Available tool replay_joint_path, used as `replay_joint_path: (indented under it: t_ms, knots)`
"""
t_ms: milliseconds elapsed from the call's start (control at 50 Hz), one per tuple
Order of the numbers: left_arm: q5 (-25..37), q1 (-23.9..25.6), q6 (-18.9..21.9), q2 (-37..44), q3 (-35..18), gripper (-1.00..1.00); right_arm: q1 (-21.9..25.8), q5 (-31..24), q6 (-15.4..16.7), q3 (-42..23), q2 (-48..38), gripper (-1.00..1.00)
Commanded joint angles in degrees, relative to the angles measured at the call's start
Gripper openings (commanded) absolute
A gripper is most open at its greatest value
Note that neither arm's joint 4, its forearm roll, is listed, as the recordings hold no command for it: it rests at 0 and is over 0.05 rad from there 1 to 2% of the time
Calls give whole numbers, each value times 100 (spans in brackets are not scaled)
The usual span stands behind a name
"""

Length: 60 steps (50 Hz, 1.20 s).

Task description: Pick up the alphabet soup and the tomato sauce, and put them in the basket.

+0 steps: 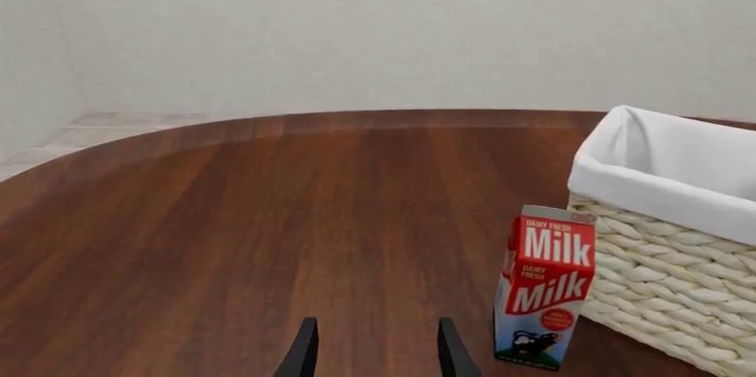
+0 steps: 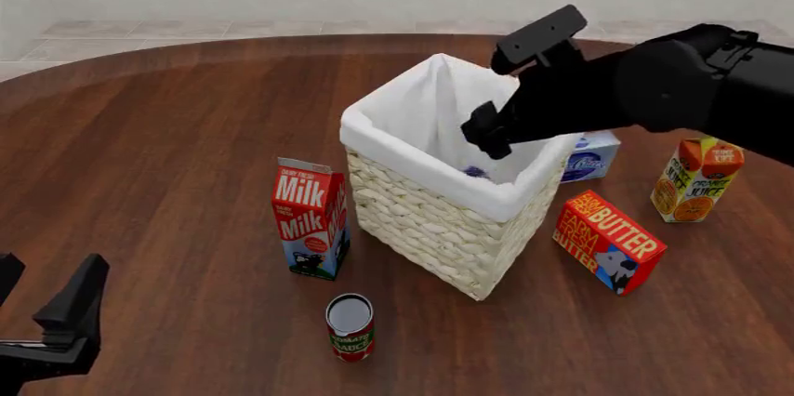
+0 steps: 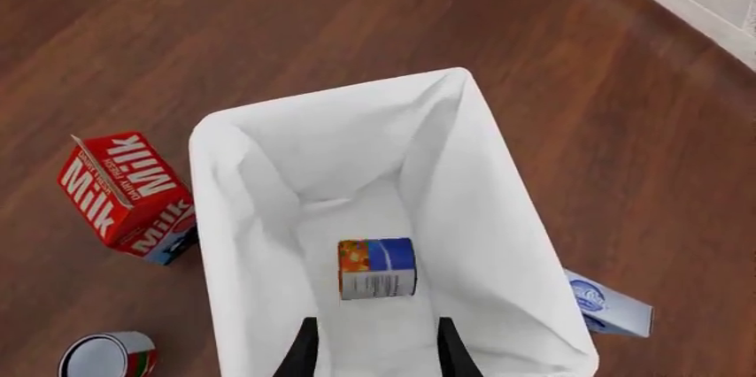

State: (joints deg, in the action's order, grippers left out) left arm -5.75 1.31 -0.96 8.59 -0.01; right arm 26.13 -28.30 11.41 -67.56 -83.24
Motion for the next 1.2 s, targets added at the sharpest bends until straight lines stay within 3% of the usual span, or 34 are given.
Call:
replay_joint_path:
  t_ms: [20, 460, 1200]
  knots:
    - [71, -1, 10, -73, 0, 100, -18, -27, 2, -66, 22, 100]
    - [537, 11, 10, -529, 0, 100, 87, -115, -110, -312, 461, 100]
    - [119, 69, 17, -91, 0, 100, 285, 513, -549, 283, 1583, 100]
